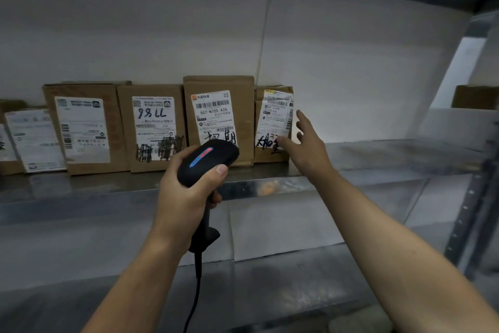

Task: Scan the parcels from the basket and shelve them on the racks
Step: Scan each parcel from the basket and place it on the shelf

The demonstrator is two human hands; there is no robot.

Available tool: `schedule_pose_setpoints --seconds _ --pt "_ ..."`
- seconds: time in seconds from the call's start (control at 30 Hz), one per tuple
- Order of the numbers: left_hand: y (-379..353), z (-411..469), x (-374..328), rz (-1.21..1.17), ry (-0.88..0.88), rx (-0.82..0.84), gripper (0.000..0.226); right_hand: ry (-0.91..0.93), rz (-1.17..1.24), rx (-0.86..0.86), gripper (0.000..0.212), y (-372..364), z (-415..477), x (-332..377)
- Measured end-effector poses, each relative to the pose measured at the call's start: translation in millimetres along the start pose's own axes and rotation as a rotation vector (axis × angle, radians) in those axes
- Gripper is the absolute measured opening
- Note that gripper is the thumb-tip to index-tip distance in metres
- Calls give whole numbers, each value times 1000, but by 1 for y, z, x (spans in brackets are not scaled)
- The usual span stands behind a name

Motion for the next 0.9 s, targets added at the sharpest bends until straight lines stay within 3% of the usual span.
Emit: schedule_pose_setpoints --seconds 0.17,0.3,0.37,0.9 --pt "-28 -12 20 -50 64 118 56 106 -111 -101 67 42 -27 -2" --pt "-53 -30 38 -53 99 229 70 121 -236 -195 58 84 -58 -17" --pt "-66 -43 50 -38 116 288 65 99 -285 -249 55 106 -77 -31" --pt "-153 -192 164 96 363 728 52 -444 -542 -485 56 265 -280 -194"
Point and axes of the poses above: each hand's wrist, its own z-axis towards the middle knuckle, its own y-axis out of the back of the hand, x = y × z, the point moved 10 cm from there along z, towards the middle knuckle, and after that the axes turned 14 degrees about -x, right-handed, at the moved point
